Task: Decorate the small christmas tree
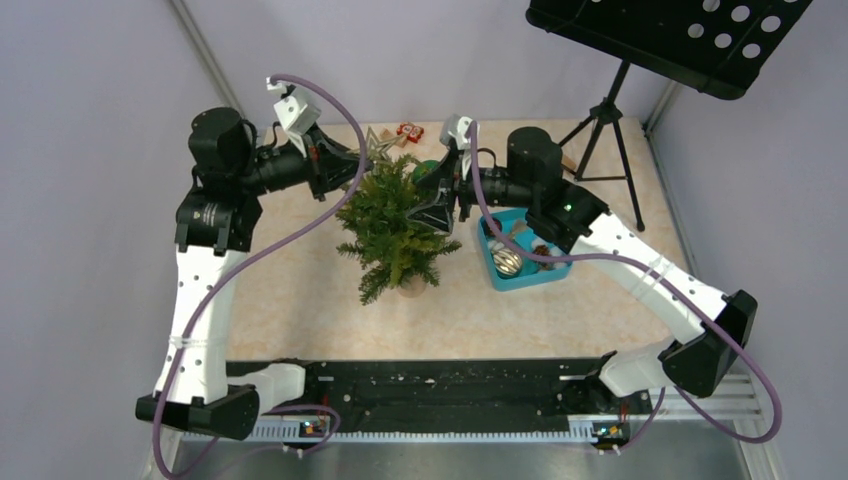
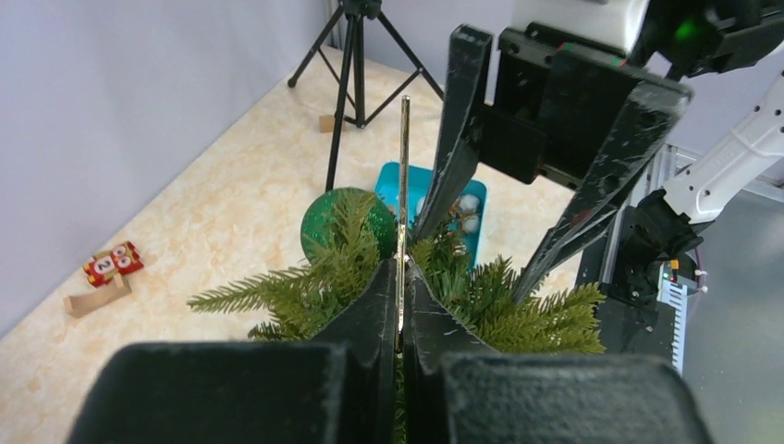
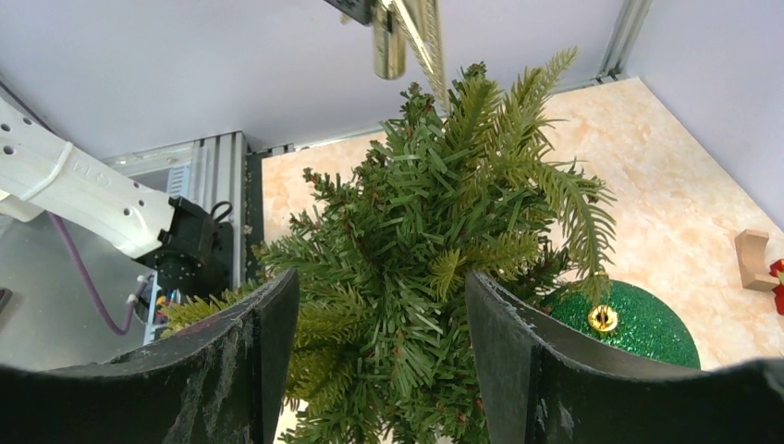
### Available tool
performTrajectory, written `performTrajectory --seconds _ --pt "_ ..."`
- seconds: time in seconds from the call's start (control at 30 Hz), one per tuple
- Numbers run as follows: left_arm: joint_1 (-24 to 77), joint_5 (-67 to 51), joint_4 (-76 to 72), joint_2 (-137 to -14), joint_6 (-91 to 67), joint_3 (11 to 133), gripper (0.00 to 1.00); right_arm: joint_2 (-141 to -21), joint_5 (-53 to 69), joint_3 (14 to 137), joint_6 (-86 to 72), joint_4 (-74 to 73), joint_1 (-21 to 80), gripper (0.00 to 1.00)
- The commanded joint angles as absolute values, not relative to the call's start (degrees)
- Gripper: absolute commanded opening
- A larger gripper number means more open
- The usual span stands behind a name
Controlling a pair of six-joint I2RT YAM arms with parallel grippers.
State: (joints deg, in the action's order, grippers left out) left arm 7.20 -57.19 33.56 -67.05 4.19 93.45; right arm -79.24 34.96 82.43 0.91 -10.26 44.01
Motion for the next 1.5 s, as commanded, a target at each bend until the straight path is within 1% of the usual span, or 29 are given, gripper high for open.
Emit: performTrajectory --seconds 0.0,0.2,0.53,0.77,1.13,1.3,1.47 --pt "6.60 -57.18 27.55 -66.70 1.92 89.86 0.00 -76.18 35.68 81.48 0.65 -7.75 43.95 0.65" --pt "6.59 -60.95 18.12 -65.53 0.25 85.45 0.00 -75.92 36.03 81.12 0.40 -7.10 43.94 0.65" --pt "5.90 -61.09 16.66 -65.10 0.49 86.79 0.00 -76.10 36.28 81.23 0.37 -6.94 43.95 0.65" --pt "5.67 -60.18 20.16 -65.04 4.45 85.27 0.00 -75.96 36.26 81.13 0.41 -7.10 43.92 0.65" --pt "5.36 -61.20 22.97 -64.89 5.30 84.16 0.00 -75.85 35.92 81.04 0.40 -7.21 43.95 0.65" --pt "5.36 -60.85 20.85 -64.62 2.78 83.65 0.00 -76.04 36.05 81.21 0.36 -7.16 43.91 0.65" --pt "5.27 -60.38 13.85 -64.34 -7.17 82.92 0.00 -75.94 35.99 81.21 0.38 -7.29 43.95 0.65"
